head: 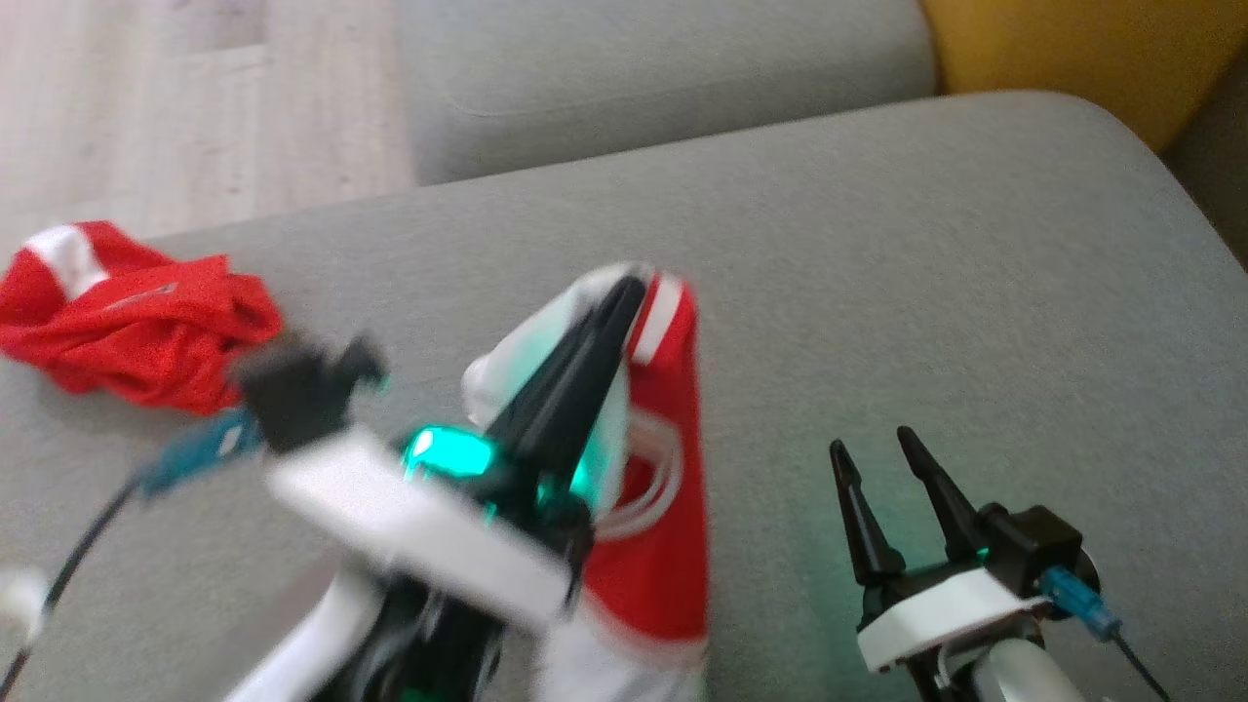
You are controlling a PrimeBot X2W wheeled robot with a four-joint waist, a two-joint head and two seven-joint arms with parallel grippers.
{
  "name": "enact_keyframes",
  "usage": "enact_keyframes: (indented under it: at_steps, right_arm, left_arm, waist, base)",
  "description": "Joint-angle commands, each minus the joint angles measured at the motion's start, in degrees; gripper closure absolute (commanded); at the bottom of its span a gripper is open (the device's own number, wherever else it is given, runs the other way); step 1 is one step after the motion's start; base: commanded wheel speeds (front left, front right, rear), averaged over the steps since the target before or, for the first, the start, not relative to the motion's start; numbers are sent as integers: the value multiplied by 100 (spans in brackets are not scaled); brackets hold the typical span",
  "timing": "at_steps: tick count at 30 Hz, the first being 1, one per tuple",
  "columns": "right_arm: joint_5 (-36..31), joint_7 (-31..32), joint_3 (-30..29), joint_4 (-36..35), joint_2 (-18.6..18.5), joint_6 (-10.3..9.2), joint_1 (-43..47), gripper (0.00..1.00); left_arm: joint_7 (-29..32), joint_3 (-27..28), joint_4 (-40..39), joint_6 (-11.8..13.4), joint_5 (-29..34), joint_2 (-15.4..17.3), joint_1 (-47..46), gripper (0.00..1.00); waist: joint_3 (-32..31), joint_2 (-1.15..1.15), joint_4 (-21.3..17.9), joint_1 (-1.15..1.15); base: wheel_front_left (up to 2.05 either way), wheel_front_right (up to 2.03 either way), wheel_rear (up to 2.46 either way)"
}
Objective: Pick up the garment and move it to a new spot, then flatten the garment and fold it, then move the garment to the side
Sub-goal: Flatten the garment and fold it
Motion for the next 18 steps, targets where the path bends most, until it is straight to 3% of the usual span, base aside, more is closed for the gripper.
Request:
enact_keyframes:
  at_steps: [1,8,14,18]
  right_arm:
    - [53,-37,150,-185,-17,-4,-366,0]
    - [284,-37,329,-373,-17,-4,-723,0]
    - [532,-37,561,-603,-17,-4,-1013,0]
    - [621,-37,637,-704,-17,-4,-1115,0]
  left_arm:
    - [150,258,165,29,-72,-107,-673,100]
    - [737,317,2124,-12,169,-371,-2372,100]
    - [803,307,3924,-280,529,-595,-3528,100]
    - [738,245,4648,-452,786,-683,-4053,100]
  waist:
    - [170,0,-252,0]
    - [653,0,-889,0]
    - [1091,0,-1465,0]
    - [1309,0,-1690,0]
  base:
    - [0,0,0]
    - [0,0,0]
    - [0,0,0]
    - [0,0,0]
